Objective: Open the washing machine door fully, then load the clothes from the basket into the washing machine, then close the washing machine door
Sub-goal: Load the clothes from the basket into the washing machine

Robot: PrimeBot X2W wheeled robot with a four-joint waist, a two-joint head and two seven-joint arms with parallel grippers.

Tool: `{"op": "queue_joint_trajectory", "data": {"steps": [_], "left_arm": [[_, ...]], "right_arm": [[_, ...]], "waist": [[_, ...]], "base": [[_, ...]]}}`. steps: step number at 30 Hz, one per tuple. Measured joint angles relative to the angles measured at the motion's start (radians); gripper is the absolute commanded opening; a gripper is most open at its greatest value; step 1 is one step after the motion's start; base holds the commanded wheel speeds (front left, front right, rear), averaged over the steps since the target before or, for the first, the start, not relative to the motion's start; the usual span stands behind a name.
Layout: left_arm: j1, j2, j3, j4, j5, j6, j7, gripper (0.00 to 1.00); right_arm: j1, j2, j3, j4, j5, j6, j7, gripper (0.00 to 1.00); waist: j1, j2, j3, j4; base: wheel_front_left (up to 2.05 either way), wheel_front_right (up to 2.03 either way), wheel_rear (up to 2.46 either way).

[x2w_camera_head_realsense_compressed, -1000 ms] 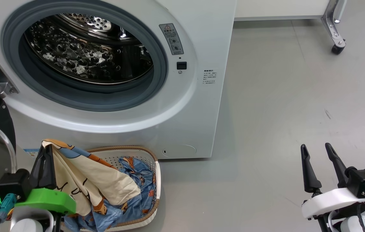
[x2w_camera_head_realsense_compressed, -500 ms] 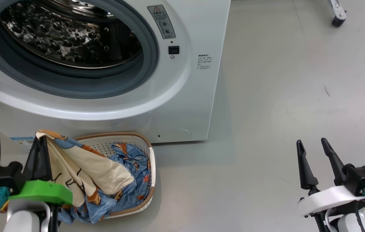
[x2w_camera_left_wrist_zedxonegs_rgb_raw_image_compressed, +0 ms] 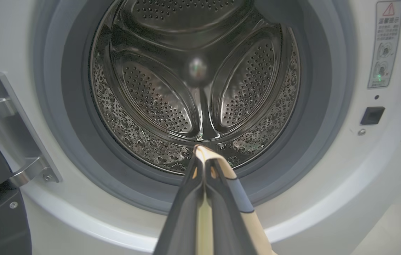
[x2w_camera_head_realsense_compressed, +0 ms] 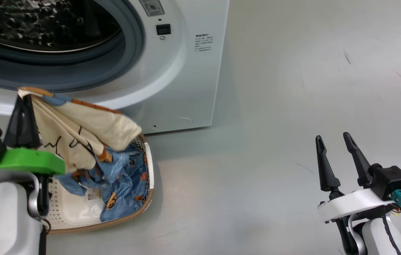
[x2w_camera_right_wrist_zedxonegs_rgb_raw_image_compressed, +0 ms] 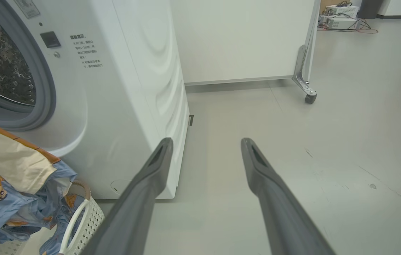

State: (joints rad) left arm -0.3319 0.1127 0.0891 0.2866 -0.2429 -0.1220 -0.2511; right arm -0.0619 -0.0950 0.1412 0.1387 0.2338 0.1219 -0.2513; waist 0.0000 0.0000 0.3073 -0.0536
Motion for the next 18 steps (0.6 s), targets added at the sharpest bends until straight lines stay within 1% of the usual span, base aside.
{"op": "queue_joint_trajectory", "data": {"steps": [11, 18], "left_arm": [[-0.211, 0.042, -0.003, 0.075, -0.008, -0.001, 0.062, 0.00], [-0.321, 0.097, 0.007, 0.138, -0.022, -0.001, 0.113, 0.00]], "right_arm": [[-0.019, 0.010, 0.000, 0.000, 0.000, -0.001, 0.000, 1.00], [-0.042, 0.022, 0.002, -0.001, 0.000, -0.003, 0.000, 1.00]], "waist": [[0.0000, 0.0000, 0.095, -0.073], [0.0000, 0.0000, 0.148, -0.099]], "base": [[0.00, 0.00, 0.00], [0.00, 0.00, 0.00]]}}
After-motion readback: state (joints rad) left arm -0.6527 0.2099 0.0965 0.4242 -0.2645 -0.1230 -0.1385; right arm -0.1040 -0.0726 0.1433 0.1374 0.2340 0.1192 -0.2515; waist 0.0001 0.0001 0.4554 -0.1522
